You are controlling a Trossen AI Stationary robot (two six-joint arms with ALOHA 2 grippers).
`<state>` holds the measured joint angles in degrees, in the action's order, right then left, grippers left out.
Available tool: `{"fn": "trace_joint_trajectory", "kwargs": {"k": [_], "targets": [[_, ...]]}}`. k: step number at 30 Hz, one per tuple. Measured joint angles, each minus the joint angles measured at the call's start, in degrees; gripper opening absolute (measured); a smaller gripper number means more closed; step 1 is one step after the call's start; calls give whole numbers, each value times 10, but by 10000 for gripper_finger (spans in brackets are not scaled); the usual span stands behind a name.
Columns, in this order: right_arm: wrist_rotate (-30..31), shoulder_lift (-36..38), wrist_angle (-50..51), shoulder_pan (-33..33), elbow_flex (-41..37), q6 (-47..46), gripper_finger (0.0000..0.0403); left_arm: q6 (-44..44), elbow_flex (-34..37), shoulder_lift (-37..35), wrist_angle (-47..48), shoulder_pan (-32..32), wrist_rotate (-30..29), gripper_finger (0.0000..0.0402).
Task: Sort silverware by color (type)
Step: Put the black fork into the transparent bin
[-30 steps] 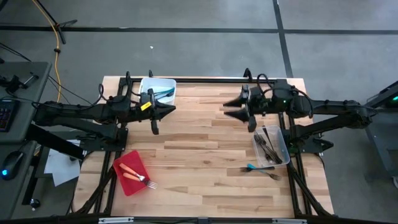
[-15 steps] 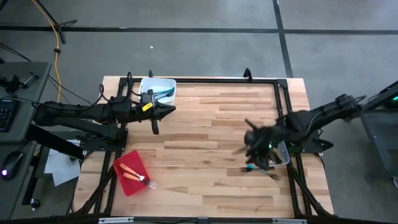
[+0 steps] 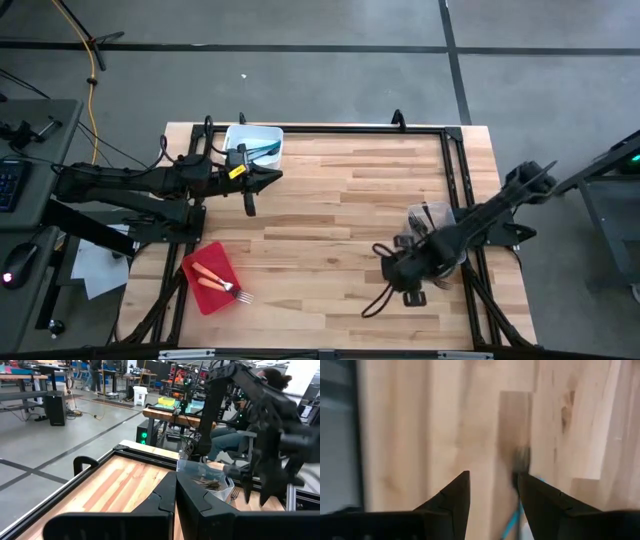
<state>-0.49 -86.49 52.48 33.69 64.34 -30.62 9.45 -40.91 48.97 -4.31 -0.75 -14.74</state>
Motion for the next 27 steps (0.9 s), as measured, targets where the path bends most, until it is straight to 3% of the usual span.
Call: {"fn": "trace_joint_trajectory", "kwargs": {"k": [10,27], "targets": [[33,-122,-12,1,-11,49,152,0,0,0,0,0,0,0],[64,-113,-133,1,-105,14,152,0,0,0,0,0,0,0]]}}
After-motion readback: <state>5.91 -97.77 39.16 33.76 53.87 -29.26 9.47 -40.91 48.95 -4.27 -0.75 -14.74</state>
